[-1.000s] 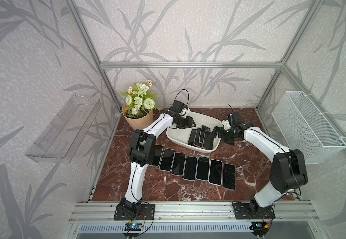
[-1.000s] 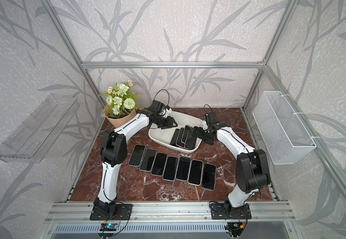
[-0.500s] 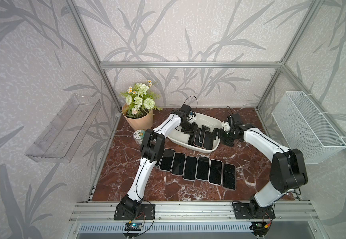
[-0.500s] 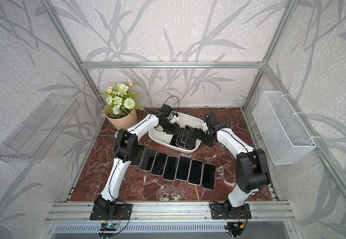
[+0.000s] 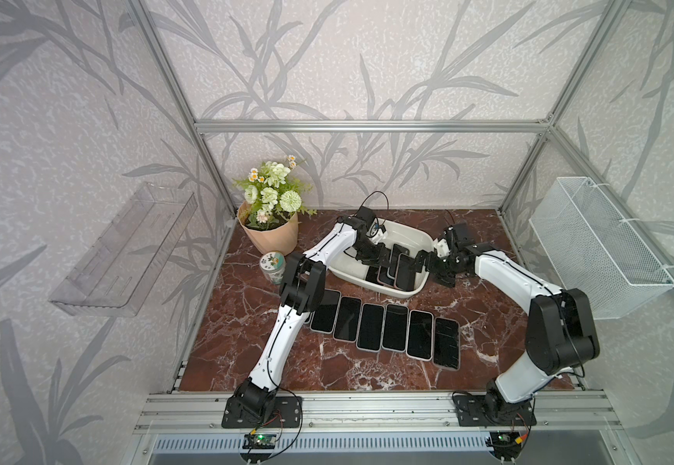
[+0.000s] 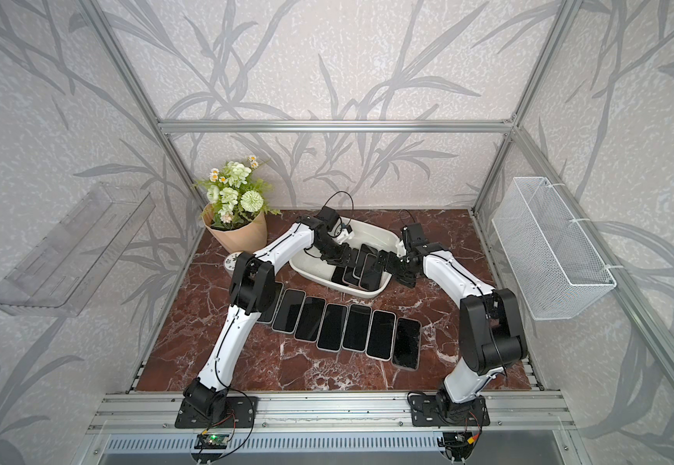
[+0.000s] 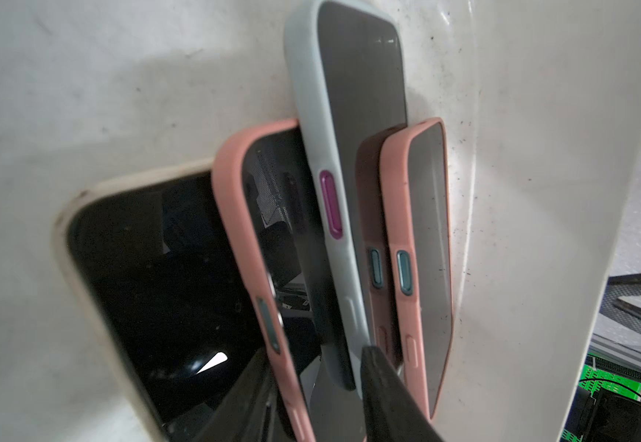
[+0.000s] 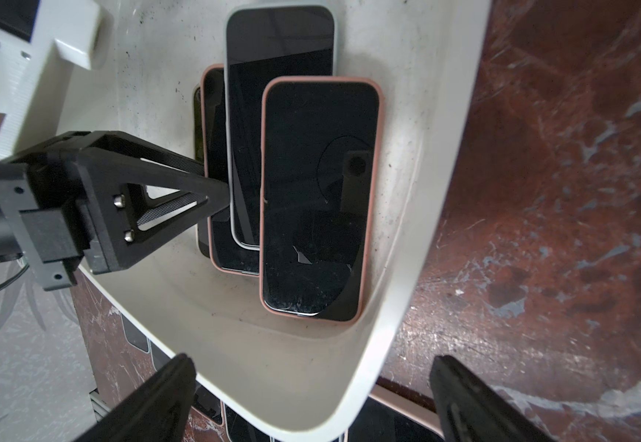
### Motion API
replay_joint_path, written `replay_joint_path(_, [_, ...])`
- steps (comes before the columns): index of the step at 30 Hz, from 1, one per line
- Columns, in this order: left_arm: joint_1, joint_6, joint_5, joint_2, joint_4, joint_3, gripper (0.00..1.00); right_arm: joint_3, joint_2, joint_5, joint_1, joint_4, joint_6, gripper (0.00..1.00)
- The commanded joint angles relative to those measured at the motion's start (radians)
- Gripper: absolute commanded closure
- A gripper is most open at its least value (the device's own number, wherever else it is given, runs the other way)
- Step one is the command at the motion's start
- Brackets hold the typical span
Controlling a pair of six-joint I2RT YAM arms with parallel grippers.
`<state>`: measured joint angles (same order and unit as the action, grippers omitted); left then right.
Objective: Take the phone out of the storage box
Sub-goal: Pick up the phone from the storage box.
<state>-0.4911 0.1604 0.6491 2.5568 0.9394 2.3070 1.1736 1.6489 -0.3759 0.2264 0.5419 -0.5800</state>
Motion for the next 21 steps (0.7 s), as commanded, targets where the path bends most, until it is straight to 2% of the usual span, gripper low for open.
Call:
replay_joint_path(1, [-0.005,0.004,0.052,0.034,0.006,0.024,0.65,-0.009,0.003,-0.009,-0.006,-0.020,-0.009,0.01])
replay_joint_path(6, [-0.003,0.027,0.073,0.045,-0.011,0.024,0.92,-0.010,0.007,-0.011,-0.007,-0.023,-0.008,0.01])
replay_joint_path(10, [0.001,0.032,0.067,0.038,-0.005,0.025,1.00,-0.009,0.003,-0.013,-0.008,-0.026,-0.010,0.01])
replay_joint_path(15, [0.018,0.039,0.036,-0.037,0.000,0.005,1.00,-0.003,-0.009,-0.009,-0.007,-0.027,-0.009,0.00])
replay_joint_path(21, [0.065,0.095,0.013,-0.226,-0.095,-0.101,1.00,-0.002,-0.023,-0.022,-0.008,-0.058,-0.031,0.00])
